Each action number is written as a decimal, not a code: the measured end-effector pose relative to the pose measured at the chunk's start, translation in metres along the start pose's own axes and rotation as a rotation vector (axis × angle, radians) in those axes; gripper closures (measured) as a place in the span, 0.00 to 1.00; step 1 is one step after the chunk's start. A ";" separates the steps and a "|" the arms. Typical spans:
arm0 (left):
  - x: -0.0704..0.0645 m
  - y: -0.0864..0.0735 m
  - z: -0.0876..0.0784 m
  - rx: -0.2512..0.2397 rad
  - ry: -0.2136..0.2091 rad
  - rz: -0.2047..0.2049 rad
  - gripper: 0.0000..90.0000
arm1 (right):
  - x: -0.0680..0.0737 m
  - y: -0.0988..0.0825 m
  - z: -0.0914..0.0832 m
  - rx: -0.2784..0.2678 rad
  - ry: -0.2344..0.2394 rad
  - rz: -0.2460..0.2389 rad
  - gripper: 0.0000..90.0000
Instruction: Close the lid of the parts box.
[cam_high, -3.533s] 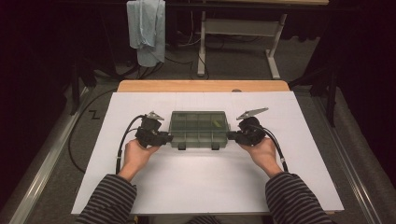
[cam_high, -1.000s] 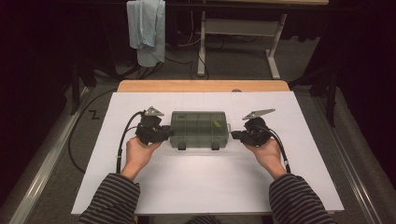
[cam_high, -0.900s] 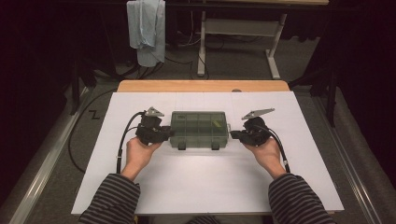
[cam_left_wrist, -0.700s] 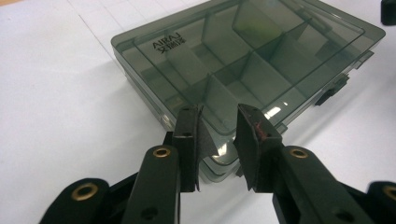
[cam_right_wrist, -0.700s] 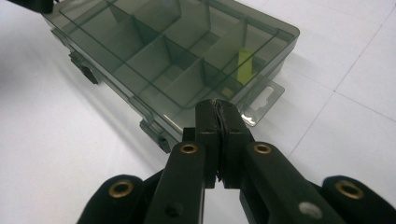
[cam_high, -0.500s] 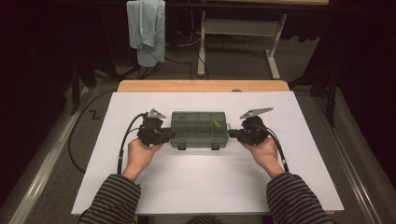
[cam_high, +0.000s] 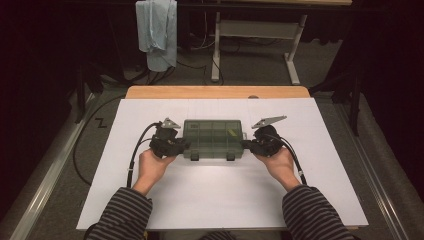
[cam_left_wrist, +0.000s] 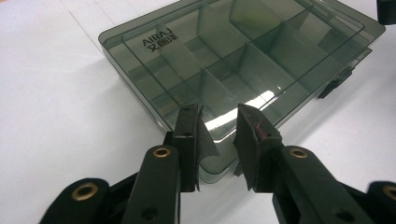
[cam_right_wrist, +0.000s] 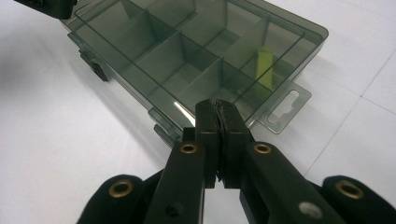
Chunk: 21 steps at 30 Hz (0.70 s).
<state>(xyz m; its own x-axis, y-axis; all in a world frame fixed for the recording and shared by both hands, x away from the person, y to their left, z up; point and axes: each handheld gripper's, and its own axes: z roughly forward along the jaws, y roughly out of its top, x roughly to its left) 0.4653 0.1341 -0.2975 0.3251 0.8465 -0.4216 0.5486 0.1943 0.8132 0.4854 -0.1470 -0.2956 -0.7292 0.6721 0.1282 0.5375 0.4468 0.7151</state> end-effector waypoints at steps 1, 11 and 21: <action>0.000 0.000 0.001 -0.001 0.000 -0.003 0.78 | 0.000 0.000 0.001 -0.001 0.001 -0.001 1.00; 0.000 -0.004 0.002 0.001 0.001 0.003 0.78 | 0.002 0.001 0.005 0.018 0.004 -0.010 1.00; 0.000 -0.008 0.003 0.010 0.007 0.019 0.78 | 0.002 0.000 0.011 0.035 0.002 -0.010 1.00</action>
<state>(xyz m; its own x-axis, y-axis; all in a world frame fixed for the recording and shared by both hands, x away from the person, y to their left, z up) 0.4636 0.1316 -0.3051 0.3303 0.8533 -0.4035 0.5504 0.1732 0.8167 0.4888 -0.1397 -0.3025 -0.7355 0.6663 0.1231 0.5451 0.4739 0.6915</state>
